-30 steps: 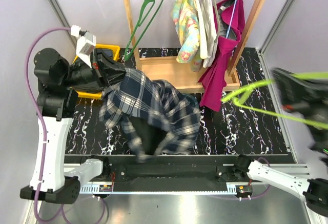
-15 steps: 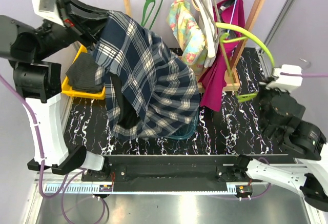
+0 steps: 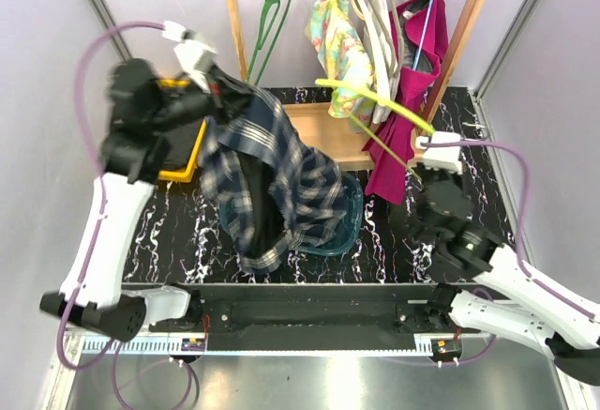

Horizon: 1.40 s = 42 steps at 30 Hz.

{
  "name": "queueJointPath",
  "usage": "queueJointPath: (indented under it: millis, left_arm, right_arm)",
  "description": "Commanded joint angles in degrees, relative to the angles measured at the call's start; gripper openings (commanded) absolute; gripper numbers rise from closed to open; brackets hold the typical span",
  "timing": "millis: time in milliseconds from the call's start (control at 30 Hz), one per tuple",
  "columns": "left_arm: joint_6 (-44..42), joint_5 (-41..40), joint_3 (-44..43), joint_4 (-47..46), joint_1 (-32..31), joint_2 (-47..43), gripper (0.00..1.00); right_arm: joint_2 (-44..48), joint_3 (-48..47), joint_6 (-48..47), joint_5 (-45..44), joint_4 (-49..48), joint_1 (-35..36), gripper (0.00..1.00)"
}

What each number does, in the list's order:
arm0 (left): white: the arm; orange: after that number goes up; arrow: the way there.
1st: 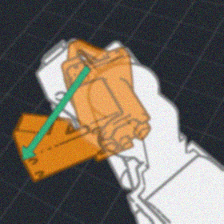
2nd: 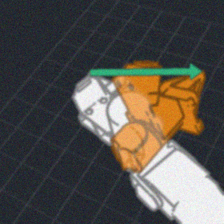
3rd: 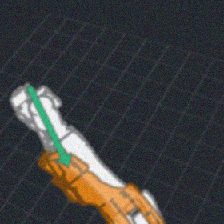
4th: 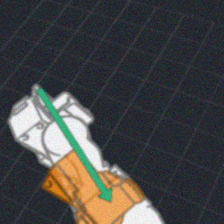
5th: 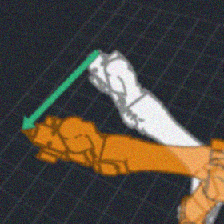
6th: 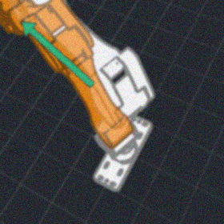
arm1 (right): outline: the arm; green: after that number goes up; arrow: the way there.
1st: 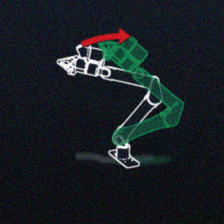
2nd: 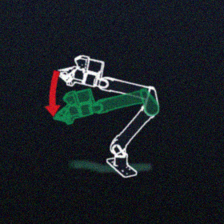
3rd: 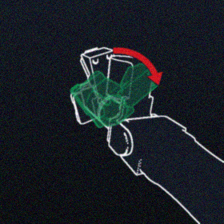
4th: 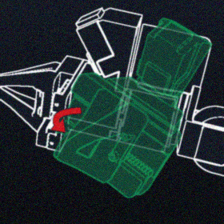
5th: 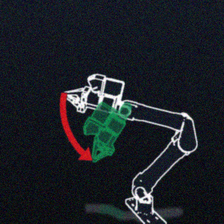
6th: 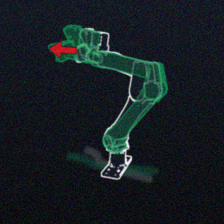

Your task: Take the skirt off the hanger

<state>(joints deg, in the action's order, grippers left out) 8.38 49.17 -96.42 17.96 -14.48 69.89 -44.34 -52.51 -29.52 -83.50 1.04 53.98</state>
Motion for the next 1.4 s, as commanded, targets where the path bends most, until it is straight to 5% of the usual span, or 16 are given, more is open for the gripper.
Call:
queueJointPath:
  millis: [0,100,167,333,700,767,800,900,1033,1133,1200,1367]
  left_arm:
    - [-13.38,-9.33,2.30,3.30,-3.00,1.38,0.00]
    - [-17.60,-10.05,-3.05,11.03,-3.53,6.47,0.00]
    - [-19.71,-9.53,-2.81,15.16,-3.97,7.19,0.00]
    - [-23.41,-12.34,10.80,14.92,-7.49,2.19,0.00]
    - [-25.96,-14.18,17.58,16.14,-9.34,-4.41,0.00]
    - [-26.66,-14.62,17.50,16.93,-9.34,-4.93,0.00]
    - [-27.10,-14.97,17.50,17.29,-9.34,-5.37,0.00]
    - [-28.24,-16.03,18.55,17.55,-9.60,-6.43,0.02]
    - [-28.51,-17.43,19.17,17.46,-10.65,-6.08,0.28]
    - [-29.74,-19.98,13.57,17.47,-12.06,-3.89,0.49]
    - [-29.04,-21.04,5.16,17.55,-12.50,-0.64,0.69]
    - [-28.07,-20.25,-6.14,18.96,-14.69,4.90,0.73]
  right_arm:
    - [0.21,3.20,-2.92,-11.42,-11.85,-3.08,0.00]
    - [0.57,4.17,-2.91,-8.70,-11.85,-9.40,0.01]
    - [-0.74,5.40,-3.96,-6.68,-11.85,-15.26,0.11]
    - [-6.62,7.07,-5.02,-6.32,-12.29,-24.96,0.19]
    - [-20.08,6.55,1.11,-2.63,-12.11,-30.15,0.44]
    - [-20.09,6.89,4.28,-2.37,-11.59,-32.26,0.68]
    - [-19.39,7.24,6.38,-2.54,-10.37,-32.35,0.99]
    - [-16.85,7.51,8.68,-2.02,-8.96,-32.62,1.00]
    - [-13.24,5.94,12.80,0.00,-4.93,-33.15,1.00]
    - [-11.56,-5.46,44.00,14.89,34.16,-33.49,1.00]
    - [-10.86,-6.29,52.96,23.33,43.06,-36.48,1.00]
    - [-14.19,-4.62,68.17,46.19,53.81,-53.68,1.00]
